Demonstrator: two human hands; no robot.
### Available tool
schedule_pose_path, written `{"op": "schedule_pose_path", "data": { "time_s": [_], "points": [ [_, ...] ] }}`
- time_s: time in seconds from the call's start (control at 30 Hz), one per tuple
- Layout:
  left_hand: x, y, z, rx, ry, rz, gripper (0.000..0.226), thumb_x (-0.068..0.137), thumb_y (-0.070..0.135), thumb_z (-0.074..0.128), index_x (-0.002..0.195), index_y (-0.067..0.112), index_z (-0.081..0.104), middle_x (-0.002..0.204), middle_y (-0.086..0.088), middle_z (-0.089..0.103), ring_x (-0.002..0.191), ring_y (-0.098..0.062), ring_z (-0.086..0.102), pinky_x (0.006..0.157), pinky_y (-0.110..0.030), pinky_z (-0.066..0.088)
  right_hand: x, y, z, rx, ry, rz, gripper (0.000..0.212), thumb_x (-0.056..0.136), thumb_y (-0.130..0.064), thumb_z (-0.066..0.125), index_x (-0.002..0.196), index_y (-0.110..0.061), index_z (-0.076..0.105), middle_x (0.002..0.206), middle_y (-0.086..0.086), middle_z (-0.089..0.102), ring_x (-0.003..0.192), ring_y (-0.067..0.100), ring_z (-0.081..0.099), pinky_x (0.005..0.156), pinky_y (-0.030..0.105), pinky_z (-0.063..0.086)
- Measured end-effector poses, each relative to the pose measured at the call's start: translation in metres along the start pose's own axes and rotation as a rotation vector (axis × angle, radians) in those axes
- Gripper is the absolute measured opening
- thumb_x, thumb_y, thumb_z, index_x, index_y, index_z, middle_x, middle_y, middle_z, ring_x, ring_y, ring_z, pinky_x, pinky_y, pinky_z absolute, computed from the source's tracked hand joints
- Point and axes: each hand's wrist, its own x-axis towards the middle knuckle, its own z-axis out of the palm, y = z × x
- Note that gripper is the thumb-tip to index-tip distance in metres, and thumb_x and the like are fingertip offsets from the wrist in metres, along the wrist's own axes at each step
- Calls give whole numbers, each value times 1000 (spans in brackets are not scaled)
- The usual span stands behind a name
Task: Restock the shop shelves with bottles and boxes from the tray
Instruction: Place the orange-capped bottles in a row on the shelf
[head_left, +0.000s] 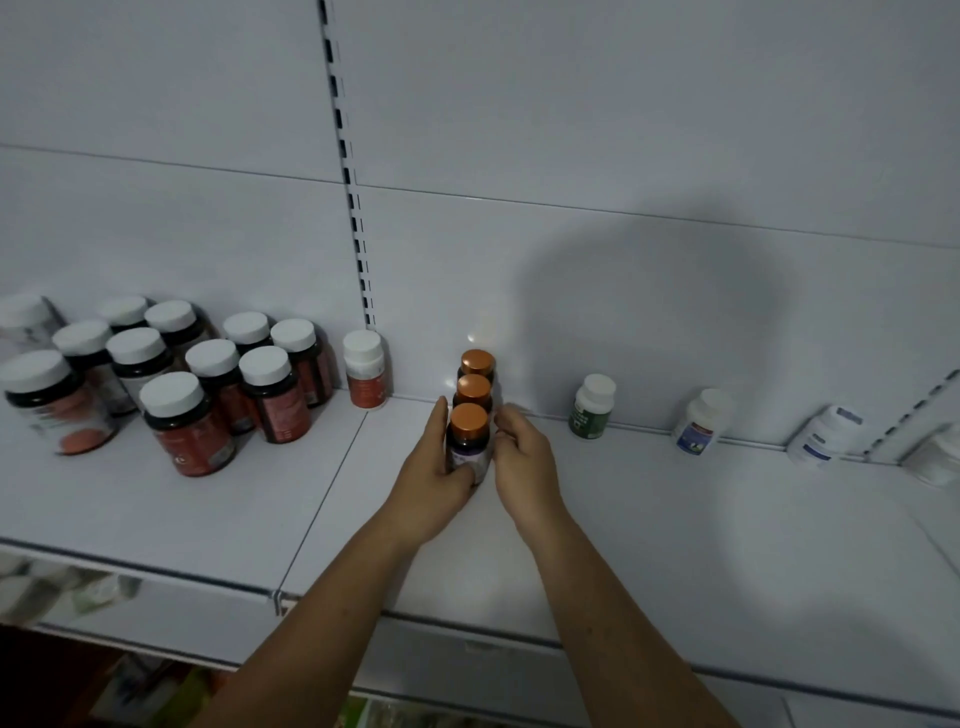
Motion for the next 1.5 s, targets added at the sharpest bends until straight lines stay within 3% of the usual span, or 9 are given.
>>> {"op": "schedule_pose_path", "data": {
  "time_s": [0.17, 0.3, 0.43, 0.53, 0.7, 0.8, 0.93, 1.1, 1.5],
  "points": [
    [-2, 2, 1, -15, -1, 12, 80, 83, 3, 58, 155, 34, 42, 140, 5, 65, 128, -18, 64, 106, -56, 54, -3, 0, 2, 6, -61, 20, 39, 105, -7, 48, 125, -33, 69, 111, -14, 75, 105, 1, 69, 87, 16, 54],
    [-2, 2, 3, -3, -1, -9, 78, 84, 9, 61, 155, 34, 42, 141, 5, 64, 130, -17, 62, 108, -54, 52, -5, -4, -4, 3, -62, 32, 36, 104, -5, 47, 119, -28, 69, 104, -17, 74, 101, 1, 68, 84, 13, 50],
    [-12, 8, -11, 105, 69, -33, 90, 90, 33, 69, 166, 32, 21, 169, 9, 34, 153, -8, 33, 126, -42, 31, -16, -22, -21, -25, -48, -21, 40, 108, -4, 43, 132, -33, 56, 117, -34, 57, 102, -24, 54, 88, -2, 39],
    [-26, 27, -35, 227, 207, 59, 81, 100, 37, 68, 167, 27, 22, 170, 12, 29, 154, -4, 28, 127, -37, 28, -18, -45, -32, -111, -102, -144, 43, 110, -17, 48, 150, -32, 47, 135, -23, 49, 120, -15, 46, 111, 14, 36],
    [-66, 75, -85, 487, 358, 186, 68, 96, 56, 62, 157, 36, 39, 154, 27, 45, 140, 13, 40, 115, -17, 35, -27, -96, -23, -353, -297, -439, 55, 104, -40, 59, 155, -29, 42, 151, -10, 45, 134, -4, 41, 112, 16, 34],
    [-107, 85, -112, 704, 493, 156, 75, 96, 63, 62, 159, 32, 37, 156, 13, 48, 139, -4, 46, 109, -32, 44, -41, -122, 3, -483, -472, -650, 65, 103, -49, 58, 160, -29, 34, 163, -6, 36, 150, 10, 30, 120, 29, 26],
    [-188, 83, -143, 950, 658, -61, 79, 95, 70, 56, 160, 33, 33, 162, 7, 44, 147, -16, 42, 115, -41, 42, -69, -134, 65, -564, -711, -854, 74, 100, -58, 54, 162, -25, 30, 163, -1, 35, 151, 19, 33, 123, 46, 31],
    [-302, 61, -182, 1094, 804, -426, 85, 92, 76, 52, 162, 31, 32, 164, 3, 42, 149, -20, 41, 119, -44, 41, -128, -127, 154, -539, -1003, -948, 73, 100, -57, 55, 162, -30, 27, 164, -1, 33, 150, 22, 33, 122, 48, 31],
    [-473, -72, -281, 764, 945, -848, 77, 94, 64, 63, 158, 30, 36, 158, -1, 47, 142, -22, 48, 107, -45, 49, -231, -53, 358, -623, -1323, -723, 70, 99, -55, 58, 159, -28, 34, 158, 2, 41, 143, 24, 42, 113, 47, 44]
  ]
}}
